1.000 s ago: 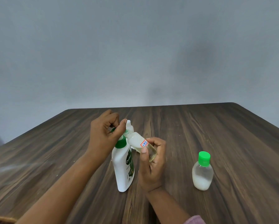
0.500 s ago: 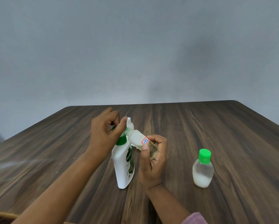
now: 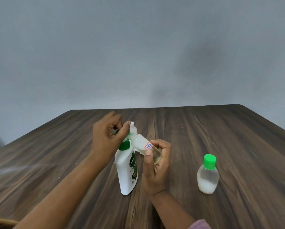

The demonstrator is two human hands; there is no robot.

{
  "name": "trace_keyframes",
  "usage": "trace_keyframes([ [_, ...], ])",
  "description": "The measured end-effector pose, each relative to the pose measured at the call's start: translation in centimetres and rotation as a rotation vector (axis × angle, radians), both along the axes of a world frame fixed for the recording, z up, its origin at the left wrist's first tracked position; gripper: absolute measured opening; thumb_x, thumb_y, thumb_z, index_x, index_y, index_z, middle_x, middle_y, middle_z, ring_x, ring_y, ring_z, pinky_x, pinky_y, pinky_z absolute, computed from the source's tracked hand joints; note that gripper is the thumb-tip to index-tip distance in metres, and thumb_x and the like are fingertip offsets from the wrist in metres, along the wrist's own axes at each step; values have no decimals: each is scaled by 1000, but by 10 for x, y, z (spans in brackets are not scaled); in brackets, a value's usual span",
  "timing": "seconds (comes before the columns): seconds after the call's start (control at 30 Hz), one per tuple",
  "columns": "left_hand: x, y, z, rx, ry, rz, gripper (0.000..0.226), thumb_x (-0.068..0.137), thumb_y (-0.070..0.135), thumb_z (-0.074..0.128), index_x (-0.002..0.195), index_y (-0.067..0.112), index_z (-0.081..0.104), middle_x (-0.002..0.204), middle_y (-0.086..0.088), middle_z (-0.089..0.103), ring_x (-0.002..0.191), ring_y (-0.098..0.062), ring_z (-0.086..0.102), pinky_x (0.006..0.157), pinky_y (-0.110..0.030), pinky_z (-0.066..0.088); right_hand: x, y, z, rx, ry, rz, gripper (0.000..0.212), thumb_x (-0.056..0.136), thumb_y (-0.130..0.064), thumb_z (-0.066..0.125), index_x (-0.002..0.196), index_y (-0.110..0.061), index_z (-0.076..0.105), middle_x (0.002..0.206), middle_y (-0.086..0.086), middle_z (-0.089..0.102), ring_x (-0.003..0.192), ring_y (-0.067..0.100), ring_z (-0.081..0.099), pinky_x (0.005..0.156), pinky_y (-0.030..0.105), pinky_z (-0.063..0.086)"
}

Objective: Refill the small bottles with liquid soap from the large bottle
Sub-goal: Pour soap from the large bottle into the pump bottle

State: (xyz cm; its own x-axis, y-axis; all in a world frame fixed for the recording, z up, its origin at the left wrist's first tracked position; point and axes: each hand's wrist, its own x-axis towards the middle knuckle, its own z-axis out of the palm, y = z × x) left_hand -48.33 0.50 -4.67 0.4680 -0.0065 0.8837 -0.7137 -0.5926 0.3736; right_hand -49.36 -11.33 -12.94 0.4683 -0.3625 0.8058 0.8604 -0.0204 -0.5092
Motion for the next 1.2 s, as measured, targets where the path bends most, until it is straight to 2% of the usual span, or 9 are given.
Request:
trace_keyframes([
  [0.1,0,-3,-6,-25,4,10,37,80,28,59,54,20,33,58,-1,36,52,-5,31,52,-14,24,-1,0,-1,22,7,16,15,86,-23,45,101,-21,46,91,-34,54,74,-11,55,57,12,47],
  [0.2,-2,-1,-3,-26,-3,-4,38,80,28,60,53,15,36,56,-2,35,52,-9,32,51,-17,26,-3,0,-3,-1,-1,19,14,87,-22,45,100,-21,46,91,-33,54,73,-11,54,59,10,45],
  [0.37,-1,1,7,69,-5,-10,37,81,30,58,55,31,31,61,4,40,54,-5,36,54,-12,27,-2,0,-3,-29,4,-7,14,88,-24,44,102,-24,45,93,-32,53,75,-9,54,62,7,42],
  [0.5,0,1,5,40,-21,0,37,81,29,58,55,28,32,61,5,40,54,-5,36,54,-12,27,-2,0,0,-35,-11,4,14,87,-22,44,102,-24,44,92,-33,53,74,-11,54,62,6,42],
  [0.63,0,-3,-5,-58,-21,2,37,80,26,60,55,22,33,60,1,37,53,-4,32,52,-14,25,1,0,-2,0,11,12,12,87,-24,45,98,-25,46,91,-30,54,73,-8,55,58,13,46],
  [0.77,0,-4,-9,-58,-41,14,37,81,23,60,55,21,34,56,5,32,53,-3,32,53,-12,25,0,0,-5,-1,19,11,12,87,-25,45,99,-27,46,91,-29,53,74,-5,55,58,18,47],
  [0.93,-2,-1,2,28,-11,9,37,81,28,59,54,23,34,54,3,38,53,-8,35,52,-14,27,-4,-1,-3,-28,0,21,12,88,-23,44,100,-24,45,89,-31,54,72,-10,53,58,13,44],
  [1.03,-1,2,9,103,-6,21,37,81,29,57,54,23,33,55,4,36,53,-10,36,52,-17,27,-4,-1,-2,-33,0,17,14,88,-25,44,102,-25,45,89,-31,54,72,-9,54,56,15,45],
  [1.2,0,0,1,37,-21,7,36,81,26,58,55,19,34,54,3,36,53,-6,33,52,-15,26,-2,0,-2,-20,4,3,14,87,-24,45,102,-24,45,91,-32,53,74,-9,54,58,11,45],
])
